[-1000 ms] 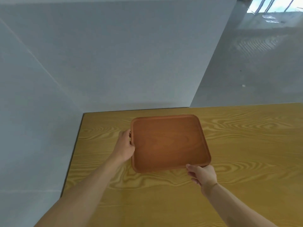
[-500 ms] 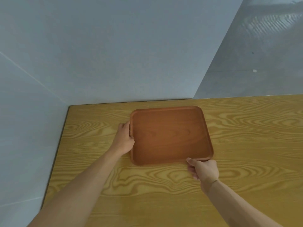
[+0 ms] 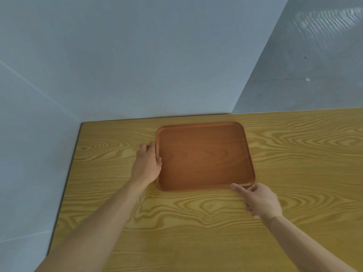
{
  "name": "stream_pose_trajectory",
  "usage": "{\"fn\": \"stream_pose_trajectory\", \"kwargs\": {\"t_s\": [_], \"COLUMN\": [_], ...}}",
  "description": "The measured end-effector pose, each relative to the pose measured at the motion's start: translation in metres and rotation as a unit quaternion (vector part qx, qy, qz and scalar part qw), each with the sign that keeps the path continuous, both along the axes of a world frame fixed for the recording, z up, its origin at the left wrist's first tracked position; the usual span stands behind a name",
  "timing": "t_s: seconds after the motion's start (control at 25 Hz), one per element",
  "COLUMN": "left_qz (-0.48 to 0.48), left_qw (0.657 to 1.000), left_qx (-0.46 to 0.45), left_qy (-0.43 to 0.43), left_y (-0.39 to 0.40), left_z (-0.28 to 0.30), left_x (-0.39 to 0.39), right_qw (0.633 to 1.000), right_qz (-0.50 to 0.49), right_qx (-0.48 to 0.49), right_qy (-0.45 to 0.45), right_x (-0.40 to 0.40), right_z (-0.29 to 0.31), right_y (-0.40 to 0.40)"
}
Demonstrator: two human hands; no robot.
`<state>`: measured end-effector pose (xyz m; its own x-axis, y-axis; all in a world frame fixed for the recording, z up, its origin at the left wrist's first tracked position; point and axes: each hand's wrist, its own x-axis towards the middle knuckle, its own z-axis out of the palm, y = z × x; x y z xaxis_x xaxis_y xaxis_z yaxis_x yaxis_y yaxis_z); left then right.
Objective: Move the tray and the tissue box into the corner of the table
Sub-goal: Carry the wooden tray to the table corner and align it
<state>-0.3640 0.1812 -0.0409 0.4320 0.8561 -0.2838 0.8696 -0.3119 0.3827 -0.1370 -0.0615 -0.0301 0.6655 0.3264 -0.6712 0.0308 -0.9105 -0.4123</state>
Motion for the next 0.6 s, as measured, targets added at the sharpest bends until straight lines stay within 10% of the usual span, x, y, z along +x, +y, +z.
{"fn": "stream_pose_trajectory", "kwargs": {"t_s": [0.16, 0.6], "left_qz": [-0.056, -0.189], "left_qw": [0.998, 0.979], "left_qx": [0.016, 0.027], "left_qy": [-0.026, 0.070], "left_y": [-0.037, -0.060], "left_z": [0.000, -0.019], "left_x": [-0.029, -0.040], "right_qw": [0.937, 0.860], "right_qz": [0.210, 0.437], "right_qx": [0.065, -0.032], "right_qy": [-0.273, -0.262], "right_x": [0.018, 0.035], "right_z": [0.000, -0.026], "right_y": [-0.020, -0.014]}}
